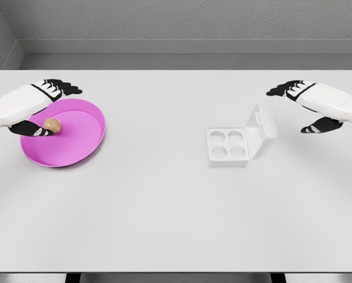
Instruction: Pack egg into the box and close the box lid
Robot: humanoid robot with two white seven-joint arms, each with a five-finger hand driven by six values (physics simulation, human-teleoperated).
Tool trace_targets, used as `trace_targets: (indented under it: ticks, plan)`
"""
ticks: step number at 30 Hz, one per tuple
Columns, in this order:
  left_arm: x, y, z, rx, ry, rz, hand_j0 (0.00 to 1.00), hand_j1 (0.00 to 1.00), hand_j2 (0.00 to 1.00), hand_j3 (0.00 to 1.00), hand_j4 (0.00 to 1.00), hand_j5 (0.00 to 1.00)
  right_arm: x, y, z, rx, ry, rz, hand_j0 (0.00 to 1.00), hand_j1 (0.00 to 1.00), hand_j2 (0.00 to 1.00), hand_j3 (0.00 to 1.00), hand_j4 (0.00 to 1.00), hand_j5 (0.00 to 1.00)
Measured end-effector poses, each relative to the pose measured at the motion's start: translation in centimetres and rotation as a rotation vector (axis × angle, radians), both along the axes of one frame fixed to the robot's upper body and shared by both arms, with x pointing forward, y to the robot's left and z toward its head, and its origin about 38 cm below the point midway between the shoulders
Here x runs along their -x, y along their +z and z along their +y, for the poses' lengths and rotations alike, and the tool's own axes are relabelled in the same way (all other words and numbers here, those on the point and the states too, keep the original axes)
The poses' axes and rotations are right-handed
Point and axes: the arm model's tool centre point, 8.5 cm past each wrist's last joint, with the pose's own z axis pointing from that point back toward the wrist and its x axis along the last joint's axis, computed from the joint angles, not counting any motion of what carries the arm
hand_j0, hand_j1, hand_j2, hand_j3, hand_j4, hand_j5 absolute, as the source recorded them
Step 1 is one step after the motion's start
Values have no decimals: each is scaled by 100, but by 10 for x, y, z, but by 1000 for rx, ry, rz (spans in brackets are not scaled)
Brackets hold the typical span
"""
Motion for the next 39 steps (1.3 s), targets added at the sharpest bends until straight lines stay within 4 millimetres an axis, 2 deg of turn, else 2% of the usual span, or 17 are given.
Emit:
trace_targets:
  ticks: [5,7,9,12,13,15,17,20,24,25,27,35,36,37,39]
  plan:
    - [-2,3,5,0,15,-5,100,100,100,100,100,100,0,1,-1,0,-3,-1,100,100,100,100,100,100]
    - [-5,7,9,-55,16,34,100,100,100,100,100,100,-1,1,-4,2,-10,0,100,100,100,100,100,100]
    - [-12,19,9,-83,2,43,100,100,100,100,100,100,-2,-1,-8,2,-22,7,100,100,100,100,100,100]
    - [-38,65,-6,-104,-38,-15,100,100,100,100,100,100,-9,1,-21,-4,-64,13,100,100,100,100,100,100]
    - [-47,68,-10,-116,-46,-2,100,100,100,100,100,100,-9,-5,-26,-4,-80,29,100,100,100,100,100,100]
    - [-56,50,-14,-151,-59,71,100,100,100,100,100,100,-10,-12,-33,-3,-101,51,100,100,100,100,100,100]
    - [-63,43,-12,-176,-53,110,100,100,100,100,100,100,-10,-19,-38,5,-114,78,100,100,100,100,100,100]
    - [-63,21,-11,-162,-62,192,100,100,100,100,100,100,-10,-23,-40,13,-120,97,100,100,100,100,100,100]
    - [-56,7,-8,-84,-81,269,100,100,100,100,100,100,-9,-27,-42,19,-123,114,100,100,100,100,100,100]
    - [-56,4,-8,-71,-82,281,94,94,94,94,94,94,-9,-28,-41,21,-122,117,100,100,100,100,100,100]
    - [-54,-4,-6,-62,-78,308,94,94,94,94,94,94,-9,-30,-40,27,-118,122,100,100,100,100,100,100]
    - [-54,-10,4,-173,-49,307,89,89,89,89,89,89,-8,-34,-40,56,-108,160,100,100,100,100,100,100]
    - [-54,-9,6,-195,-42,300,87,87,87,87,87,87,-8,-34,-40,56,-107,161,100,100,100,100,100,100]
    - [-55,-8,8,-212,-36,292,77,77,77,77,77,77,-8,-34,-40,57,-107,161,100,100,100,100,100,100]
    - [-56,-7,11,-234,-25,286,75,75,75,75,75,75,-8,-34,-40,57,-106,162,100,100,100,100,100,100]
